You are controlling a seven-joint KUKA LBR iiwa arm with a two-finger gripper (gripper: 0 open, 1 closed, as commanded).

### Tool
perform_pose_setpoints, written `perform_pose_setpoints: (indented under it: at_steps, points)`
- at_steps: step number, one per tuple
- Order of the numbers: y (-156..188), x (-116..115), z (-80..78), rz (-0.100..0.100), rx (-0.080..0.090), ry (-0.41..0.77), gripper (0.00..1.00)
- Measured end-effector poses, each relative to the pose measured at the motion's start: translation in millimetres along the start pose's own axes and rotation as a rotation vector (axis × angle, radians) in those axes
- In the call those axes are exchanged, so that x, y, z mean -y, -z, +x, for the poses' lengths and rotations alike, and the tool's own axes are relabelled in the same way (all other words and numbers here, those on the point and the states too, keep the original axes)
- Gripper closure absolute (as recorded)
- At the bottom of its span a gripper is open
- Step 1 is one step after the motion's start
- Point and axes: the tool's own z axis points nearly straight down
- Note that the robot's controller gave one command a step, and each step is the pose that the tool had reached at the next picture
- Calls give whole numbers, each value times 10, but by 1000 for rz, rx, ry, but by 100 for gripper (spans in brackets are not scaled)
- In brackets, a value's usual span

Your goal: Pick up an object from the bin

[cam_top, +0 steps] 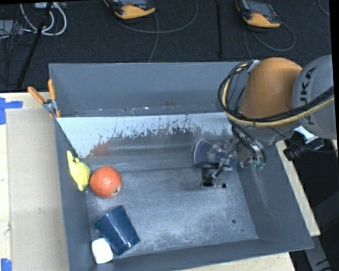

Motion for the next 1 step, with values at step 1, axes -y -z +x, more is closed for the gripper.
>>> perform_pose_setpoints:
  at_steps: [1]
  points:
    - [0,0,0,0,0,0,100]
